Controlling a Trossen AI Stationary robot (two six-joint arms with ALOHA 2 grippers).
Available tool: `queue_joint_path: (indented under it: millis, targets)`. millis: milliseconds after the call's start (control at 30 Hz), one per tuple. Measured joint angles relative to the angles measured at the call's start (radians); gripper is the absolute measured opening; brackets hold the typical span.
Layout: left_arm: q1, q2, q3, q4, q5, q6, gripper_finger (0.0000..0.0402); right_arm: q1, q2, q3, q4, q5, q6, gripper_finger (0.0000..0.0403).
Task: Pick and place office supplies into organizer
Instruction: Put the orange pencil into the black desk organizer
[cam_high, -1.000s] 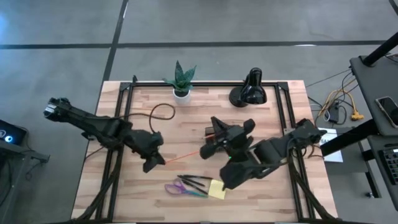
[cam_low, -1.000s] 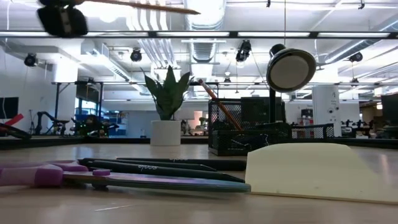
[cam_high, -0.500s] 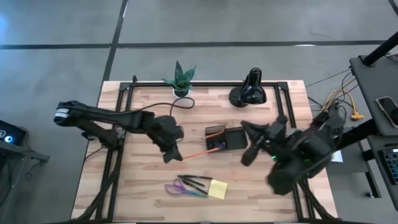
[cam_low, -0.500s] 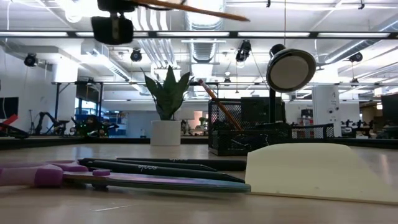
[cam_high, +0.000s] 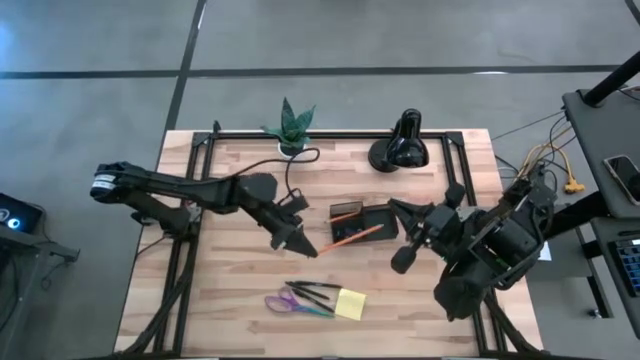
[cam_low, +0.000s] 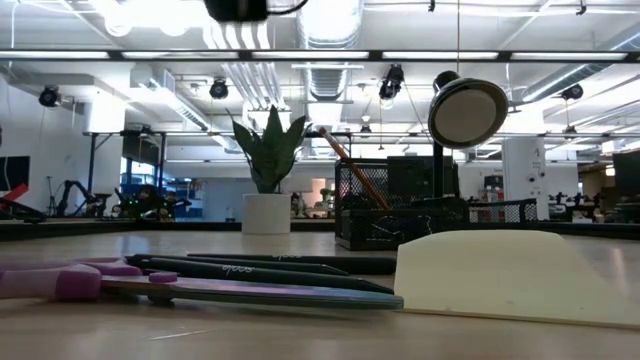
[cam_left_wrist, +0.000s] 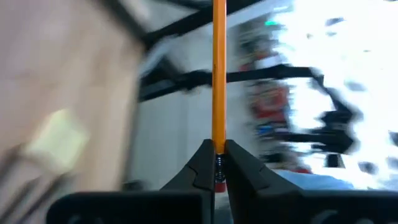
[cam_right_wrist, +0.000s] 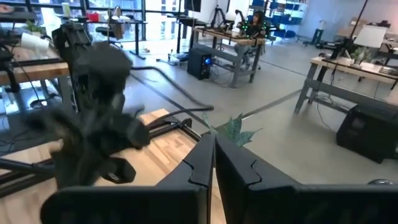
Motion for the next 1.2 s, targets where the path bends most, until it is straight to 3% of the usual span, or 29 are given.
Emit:
queue_joint_path:
  millis: [67, 433, 567, 667, 733, 800, 867, 1067, 1200]
  targets:
    - [0.000, -0.007, 0.000, 0.077, 0.014, -0.039, 0.0000, 0.000, 0.000, 0.000, 0.000, 0.000, 0.000, 0.0009]
    - [0.027, -0.172, -0.071, 0.085, 0.006, -0.046, 0.0004, 0.000, -0.001, 0.000, 0.000, 0.000, 0.000, 0.0009]
    - [0.056, -0.279, -0.184, 0.087, -0.017, -0.167, 0.0006, 0.000, -0.001, 0.000, 0.000, 0.000, 0.000, 0.0009]
    - [0.079, -0.352, -0.287, 0.085, -0.033, -0.370, 0.0006, 0.000, -0.001, 0.000, 0.000, 0.000, 0.000, 0.0009]
    - [0.098, -0.383, -0.352, 0.092, 0.023, -0.558, 0.0007, 0.000, -0.001, 0.000, 0.000, 0.000, 0.000, 0.0009]
    - [0.119, -0.391, -0.405, 0.129, 0.134, -0.650, 0.0007, 0.000, -0.001, 0.000, 0.000, 0.000, 0.000, 0.0009]
    - [0.140, -0.397, -0.445, 0.124, 0.212, -0.688, 0.0007, 0.000, -0.001, 0.000, 0.000, 0.000, 0.000, 0.0009]
    - [0.233, -0.384, -0.477, 0.218, 0.223, -0.699, 0.0008, 0.000, -0.001, 0.000, 0.000, 0.000, 0.000, 0.0009]
    - [0.297, -0.342, -0.474, 0.224, 0.296, -0.744, 0.0008, 0.000, -0.001, 0.000, 0.000, 0.000, 0.000, 0.0009]
